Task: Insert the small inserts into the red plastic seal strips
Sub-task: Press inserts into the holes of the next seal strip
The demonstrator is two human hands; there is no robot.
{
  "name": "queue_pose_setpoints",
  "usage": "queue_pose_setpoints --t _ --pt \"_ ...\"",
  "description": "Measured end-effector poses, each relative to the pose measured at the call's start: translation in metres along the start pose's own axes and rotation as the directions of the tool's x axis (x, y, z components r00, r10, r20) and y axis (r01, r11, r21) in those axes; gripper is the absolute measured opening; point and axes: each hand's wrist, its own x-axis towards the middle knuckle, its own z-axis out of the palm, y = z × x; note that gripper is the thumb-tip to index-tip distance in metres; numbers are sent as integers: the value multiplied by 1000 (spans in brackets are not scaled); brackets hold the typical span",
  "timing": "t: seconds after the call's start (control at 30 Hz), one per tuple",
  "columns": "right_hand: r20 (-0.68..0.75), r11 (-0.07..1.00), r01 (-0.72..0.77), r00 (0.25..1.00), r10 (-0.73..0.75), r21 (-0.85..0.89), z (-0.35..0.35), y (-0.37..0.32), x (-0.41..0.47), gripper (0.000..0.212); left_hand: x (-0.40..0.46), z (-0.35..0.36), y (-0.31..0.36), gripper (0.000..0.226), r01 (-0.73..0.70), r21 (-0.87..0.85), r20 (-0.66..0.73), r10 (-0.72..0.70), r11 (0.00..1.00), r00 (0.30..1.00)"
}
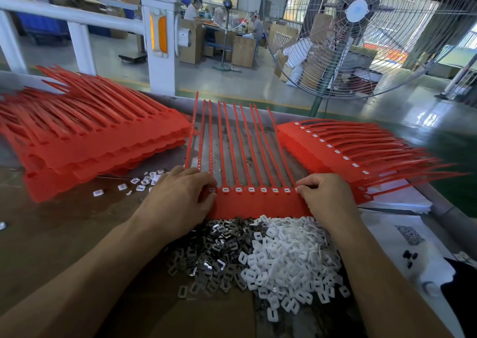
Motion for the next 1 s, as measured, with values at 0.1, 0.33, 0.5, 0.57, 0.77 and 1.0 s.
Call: queue_pose_setpoints --t 0.1,0.33,0.5,0.57,0.77,1.0 --pt "22 999 -6 1000 7 -40 -1 -2 -4 18 0 0 0 28 -2 -1 -3 2 1000 1000" --pt "168 968 62 986 -21 -244 -11 -9 -7 34 0 -1 1 30 8 6 15 -8 1000 1000" --pt "232 926 103 973 -17 -364 -14 -15 -9 41 0 -1 2 31 8 16 26 -8 1000 1000" --pt "233 916 104 972 -12 -388 -14 -18 -10 42 -1 -2 3 31 7 15 29 -8 1000 1000" --pt "134 968 48 991 -15 -248 -10 -13 -15 36 -1 -3 4 32 5 19 26 -6 1000 1000" --pt "64 969 -26 997 43 -247 -10 -5 -7 22 0 -2 4 32 0 27 20 0 1000 1000"
